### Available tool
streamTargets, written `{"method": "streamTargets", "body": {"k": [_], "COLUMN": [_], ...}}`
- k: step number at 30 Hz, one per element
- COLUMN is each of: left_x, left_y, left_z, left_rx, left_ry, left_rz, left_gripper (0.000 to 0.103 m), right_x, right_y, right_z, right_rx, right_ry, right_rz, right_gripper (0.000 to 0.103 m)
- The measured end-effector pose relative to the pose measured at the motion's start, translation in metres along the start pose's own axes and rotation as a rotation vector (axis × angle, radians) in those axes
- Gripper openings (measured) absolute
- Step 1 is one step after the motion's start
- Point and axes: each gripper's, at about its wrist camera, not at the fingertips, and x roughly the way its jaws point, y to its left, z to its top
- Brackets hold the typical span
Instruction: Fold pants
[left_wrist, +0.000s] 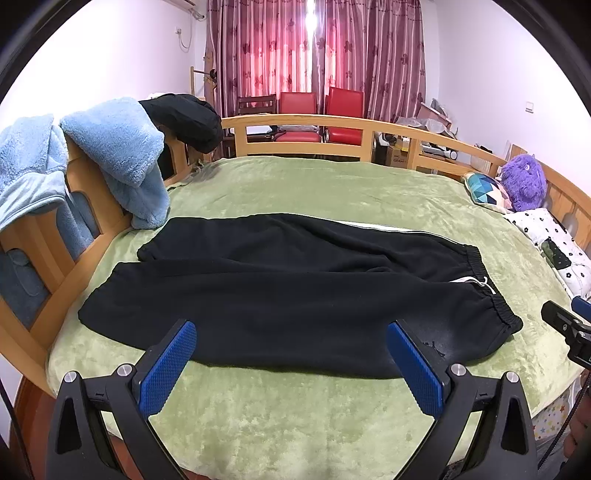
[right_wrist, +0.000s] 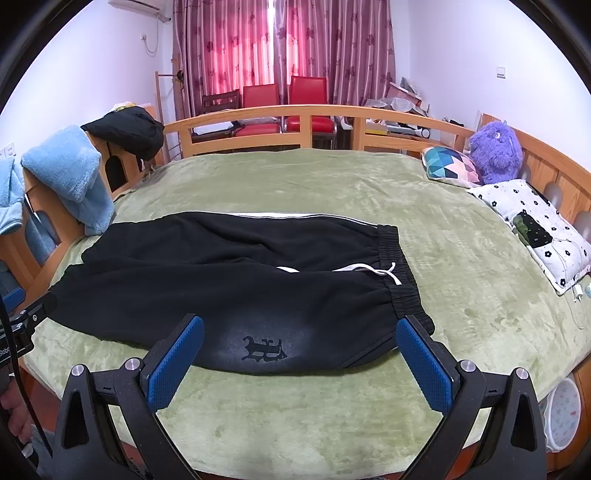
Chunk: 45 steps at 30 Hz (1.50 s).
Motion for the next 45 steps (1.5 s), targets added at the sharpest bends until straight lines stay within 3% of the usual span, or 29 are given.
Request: {"method": "streamTargets", "body": {"k": [37,45], "left_x": [0.002,0.007], "left_y": [0.008,0.017], "left_z": [0.002,-0.001], "left_rx": [-0.017,-0.038], "left_ry": [0.003,-0.016], "left_rz": [-0.004,0.028], "left_gripper": [0.103,0.103], "right_x": [-0.002,0.008], "right_y": [0.002,-0.003], "right_z": [-0.002,-0.009], "right_rx": [0.0,0.005], "right_ry": [0.004,0.027], "right_rz": [0.004,0.025], "right_gripper": [0.102,0.102]}}
